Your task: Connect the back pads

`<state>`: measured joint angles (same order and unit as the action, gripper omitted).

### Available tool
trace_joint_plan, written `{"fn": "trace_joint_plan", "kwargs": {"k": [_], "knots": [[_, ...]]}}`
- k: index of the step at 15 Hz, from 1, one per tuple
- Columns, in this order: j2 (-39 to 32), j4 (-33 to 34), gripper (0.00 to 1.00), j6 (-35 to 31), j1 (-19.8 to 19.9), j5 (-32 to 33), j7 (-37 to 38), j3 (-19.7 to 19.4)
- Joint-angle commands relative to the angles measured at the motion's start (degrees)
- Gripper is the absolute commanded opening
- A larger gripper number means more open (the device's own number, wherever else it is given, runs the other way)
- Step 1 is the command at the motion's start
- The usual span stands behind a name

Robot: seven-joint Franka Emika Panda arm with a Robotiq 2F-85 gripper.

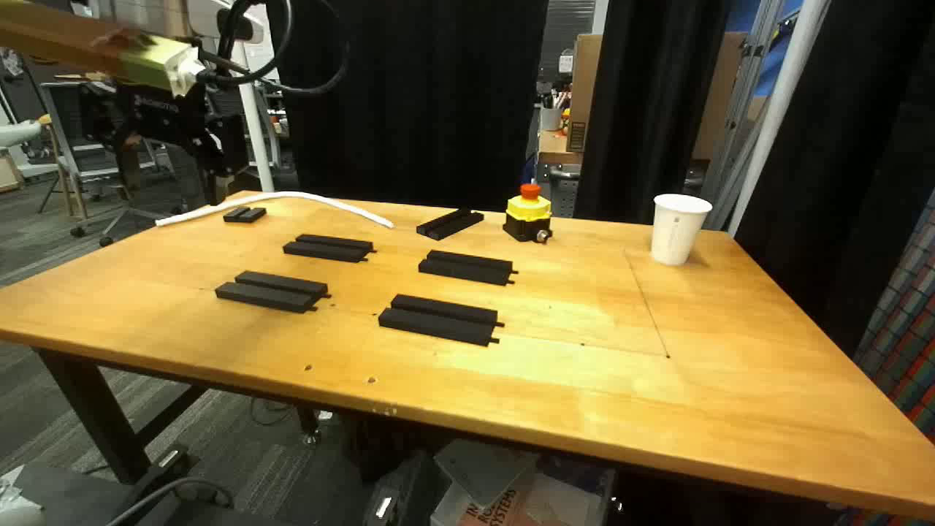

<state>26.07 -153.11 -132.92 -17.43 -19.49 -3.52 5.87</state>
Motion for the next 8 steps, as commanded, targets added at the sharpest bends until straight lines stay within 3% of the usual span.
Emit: {"fn": "trace_joint_plan", "kwargs": {"k": [1,6,8], "knots": [[0.1,0.3,1.0,0.2,0.5,-0.2,-0.2,0.5],[0.1,0.6,1.0,0.2,0.5,-0.2,-0.2,0.5],[-0.2,0.1,1.0,-2.0,2.4,0.0,5.2,1.4]]}}
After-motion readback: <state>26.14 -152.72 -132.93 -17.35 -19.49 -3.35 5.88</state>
